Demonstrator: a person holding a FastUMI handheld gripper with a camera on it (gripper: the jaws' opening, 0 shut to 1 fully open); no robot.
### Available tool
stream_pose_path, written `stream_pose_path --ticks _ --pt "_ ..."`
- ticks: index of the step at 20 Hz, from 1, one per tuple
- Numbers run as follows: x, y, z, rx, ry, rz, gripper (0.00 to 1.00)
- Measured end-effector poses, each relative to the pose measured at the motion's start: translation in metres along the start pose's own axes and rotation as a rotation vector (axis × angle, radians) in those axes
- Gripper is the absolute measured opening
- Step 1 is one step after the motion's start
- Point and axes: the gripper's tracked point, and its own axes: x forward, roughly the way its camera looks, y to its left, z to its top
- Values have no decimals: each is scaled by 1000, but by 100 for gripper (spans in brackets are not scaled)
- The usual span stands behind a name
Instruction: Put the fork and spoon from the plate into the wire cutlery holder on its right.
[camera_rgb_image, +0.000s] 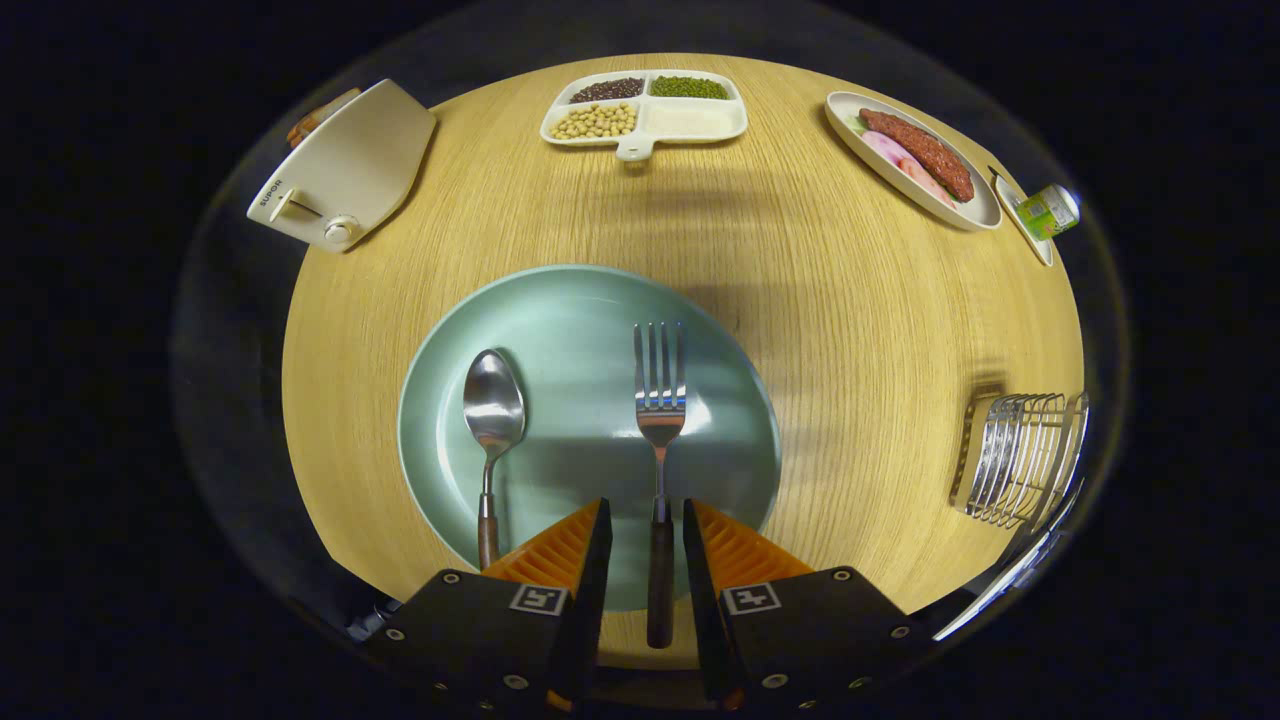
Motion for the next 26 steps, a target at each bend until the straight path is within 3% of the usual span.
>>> stream_pose_path --ticks 3,7,11,17,26 --pt "5 -7 -4 40 16 -62 24" --pt "9 -7 -7 67 5 -83 13" --pt "5 -2 -7 53 -33 -37 6" --pt "-18 -12 4 89 -137 37 5" --pt "-87 -69 6 93 -280 64 5"
